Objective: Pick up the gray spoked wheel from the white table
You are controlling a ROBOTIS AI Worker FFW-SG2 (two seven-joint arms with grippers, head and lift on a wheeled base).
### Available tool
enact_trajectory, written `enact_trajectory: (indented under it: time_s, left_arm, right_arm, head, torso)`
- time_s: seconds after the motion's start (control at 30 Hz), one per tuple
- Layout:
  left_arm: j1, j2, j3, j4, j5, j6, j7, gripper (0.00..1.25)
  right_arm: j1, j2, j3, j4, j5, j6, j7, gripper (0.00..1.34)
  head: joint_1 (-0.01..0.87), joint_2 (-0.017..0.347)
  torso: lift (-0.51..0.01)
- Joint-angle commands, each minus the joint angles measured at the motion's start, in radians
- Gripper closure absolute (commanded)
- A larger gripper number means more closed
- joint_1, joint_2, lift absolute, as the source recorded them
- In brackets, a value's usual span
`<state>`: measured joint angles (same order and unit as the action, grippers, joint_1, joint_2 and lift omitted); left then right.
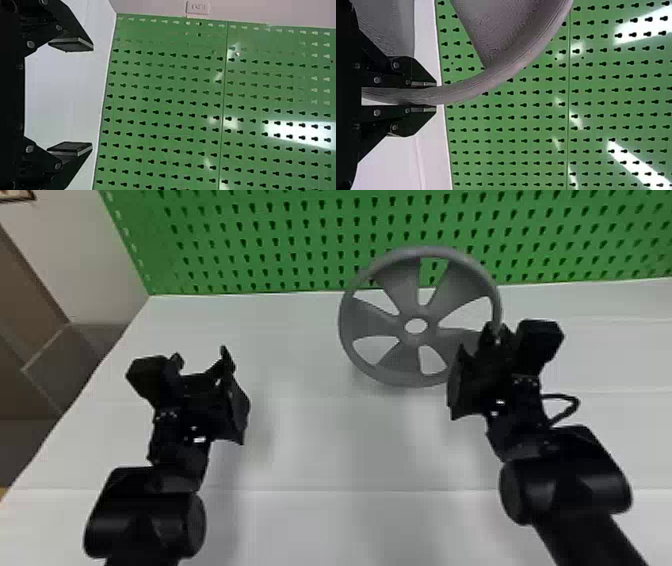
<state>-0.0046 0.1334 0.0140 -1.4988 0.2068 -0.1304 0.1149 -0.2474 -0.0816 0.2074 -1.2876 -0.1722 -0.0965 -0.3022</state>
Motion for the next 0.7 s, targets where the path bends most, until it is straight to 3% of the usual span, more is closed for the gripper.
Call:
enact_trajectory:
  time_s: [0.0,0.67]
  left_arm:
    - [0.0,0.0,-0.005,0.0,-0.01,-0.002,0.0,0.38]
    - [-0.003,0.0,0.001,-0.006,-0.044,-0.002,0.0,0.37]
  right_arm:
    - [-0.001,0.0,-0.003,0.001,-0.004,0.0,0.0,1.13]
    - [-0.001,-0.001,-0.008,0.001,-0.012,0.001,0.0,1.13]
  head:
    - [0.784,0.129]
    - [0.784,0.129]
  torso:
    - [-0.064]
    - [-0.064]
